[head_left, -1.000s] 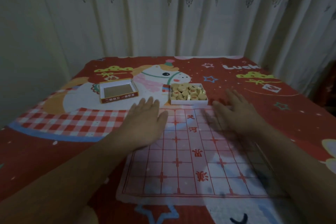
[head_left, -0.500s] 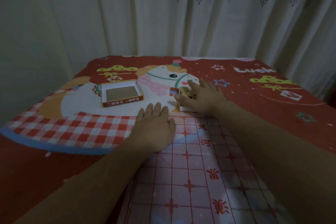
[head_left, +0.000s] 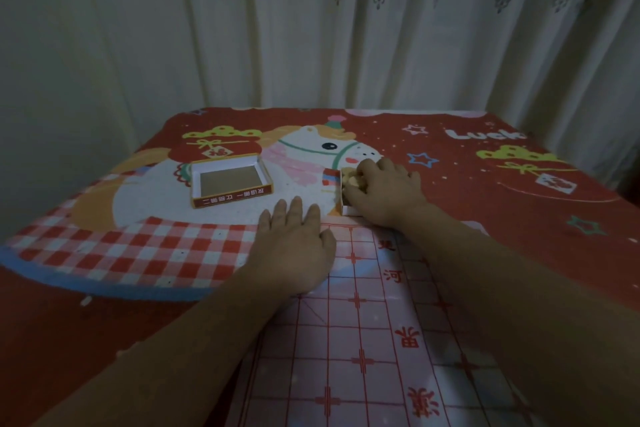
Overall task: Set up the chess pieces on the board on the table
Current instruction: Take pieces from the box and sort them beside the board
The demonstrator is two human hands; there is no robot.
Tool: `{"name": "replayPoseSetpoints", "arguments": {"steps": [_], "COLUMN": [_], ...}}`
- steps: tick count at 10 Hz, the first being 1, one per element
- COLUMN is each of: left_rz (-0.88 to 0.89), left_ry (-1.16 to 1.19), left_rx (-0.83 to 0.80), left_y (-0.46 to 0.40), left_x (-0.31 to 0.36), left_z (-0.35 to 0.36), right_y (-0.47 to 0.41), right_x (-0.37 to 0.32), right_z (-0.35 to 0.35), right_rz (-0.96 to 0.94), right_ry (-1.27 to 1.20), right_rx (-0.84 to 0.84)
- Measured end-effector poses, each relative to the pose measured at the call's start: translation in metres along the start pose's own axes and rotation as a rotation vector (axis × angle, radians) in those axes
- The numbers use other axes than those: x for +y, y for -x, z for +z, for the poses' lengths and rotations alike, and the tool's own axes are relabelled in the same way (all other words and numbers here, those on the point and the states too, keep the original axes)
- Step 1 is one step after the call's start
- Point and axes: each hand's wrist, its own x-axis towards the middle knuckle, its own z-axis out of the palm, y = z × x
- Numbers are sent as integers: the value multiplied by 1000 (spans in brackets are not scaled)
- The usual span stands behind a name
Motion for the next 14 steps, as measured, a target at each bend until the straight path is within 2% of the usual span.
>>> {"name": "replayPoseSetpoints", "arguments": {"steps": [3,6,8,14], "left_rz": [0,6,4,4], "left_ry": [16,20,19,24], "left_rx": [12,13,14,31], "left_y": [1,1,0,0], "left_x": [0,0,1,1], "left_z": [1,0,1,1], "right_y": [-7,-16,-15,-26], "right_x": [-18,-16,-12,-12], "right_z": [4,7,9,10], "right_rz": [87,128,73,48], "right_ry": [50,-6,-58,-54], "right_rx": [9,30,173,237]}}
